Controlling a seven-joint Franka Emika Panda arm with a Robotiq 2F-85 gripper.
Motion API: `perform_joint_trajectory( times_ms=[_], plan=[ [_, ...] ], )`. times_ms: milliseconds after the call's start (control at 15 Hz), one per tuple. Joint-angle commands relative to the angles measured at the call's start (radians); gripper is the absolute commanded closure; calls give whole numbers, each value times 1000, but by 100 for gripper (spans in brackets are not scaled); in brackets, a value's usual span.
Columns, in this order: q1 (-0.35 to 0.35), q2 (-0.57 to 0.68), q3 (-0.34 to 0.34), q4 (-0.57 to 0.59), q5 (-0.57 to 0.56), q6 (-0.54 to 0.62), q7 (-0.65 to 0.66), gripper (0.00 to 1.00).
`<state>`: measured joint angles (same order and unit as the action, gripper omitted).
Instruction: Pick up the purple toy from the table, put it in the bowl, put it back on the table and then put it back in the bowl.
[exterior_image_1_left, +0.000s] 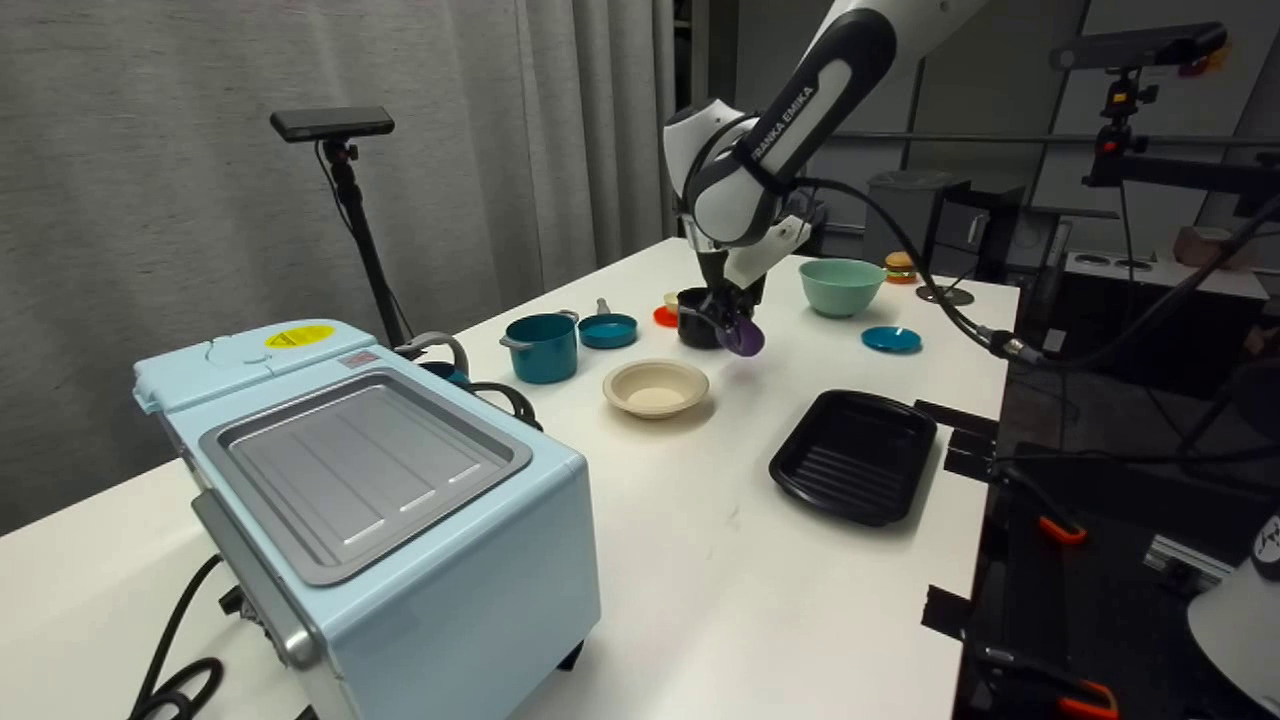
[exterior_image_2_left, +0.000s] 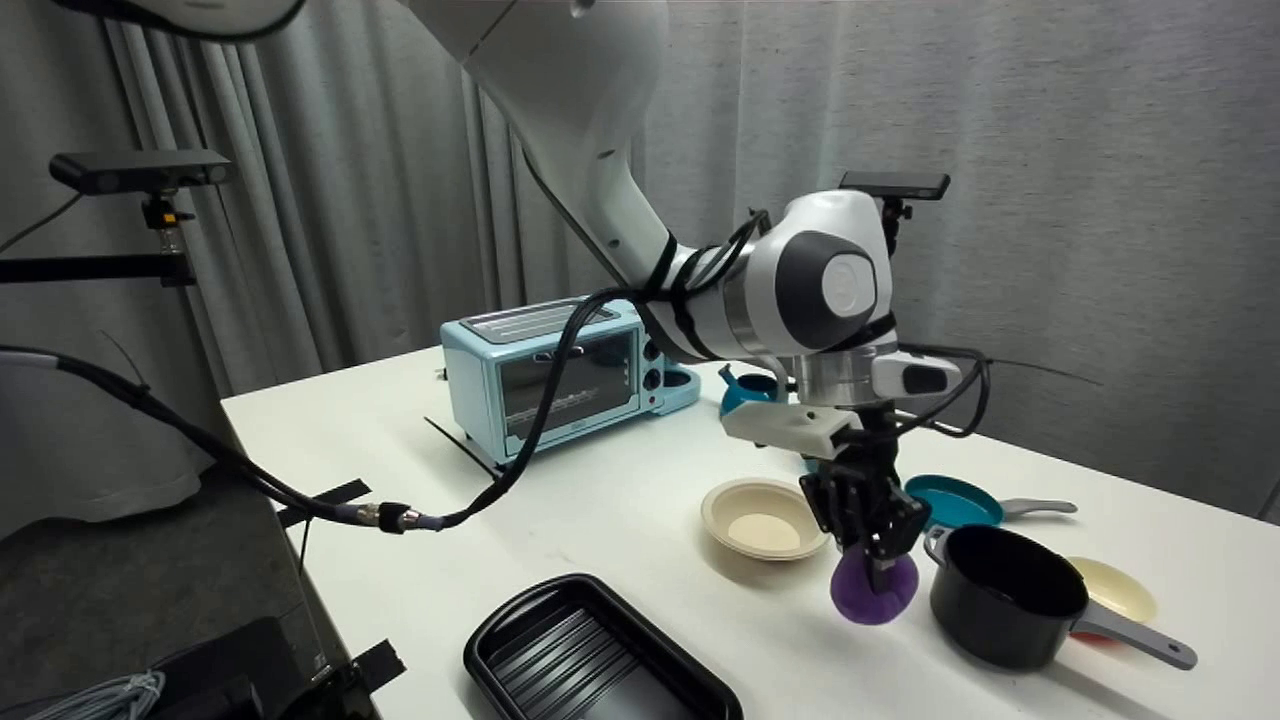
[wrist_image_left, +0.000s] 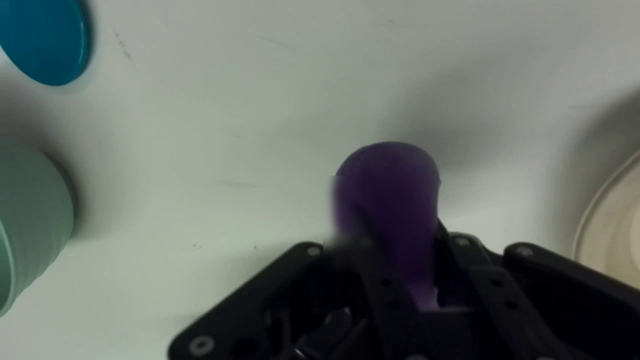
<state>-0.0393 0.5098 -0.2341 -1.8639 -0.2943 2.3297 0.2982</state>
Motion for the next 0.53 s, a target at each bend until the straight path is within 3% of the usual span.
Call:
perform_joint_trajectory(
  times_ms=[0, 467],
  plan=[
    [10, -128, 32, -51, 21, 20, -21, 95],
    [15, -227, 140, -33, 109, 77, -79, 94]
  ],
)
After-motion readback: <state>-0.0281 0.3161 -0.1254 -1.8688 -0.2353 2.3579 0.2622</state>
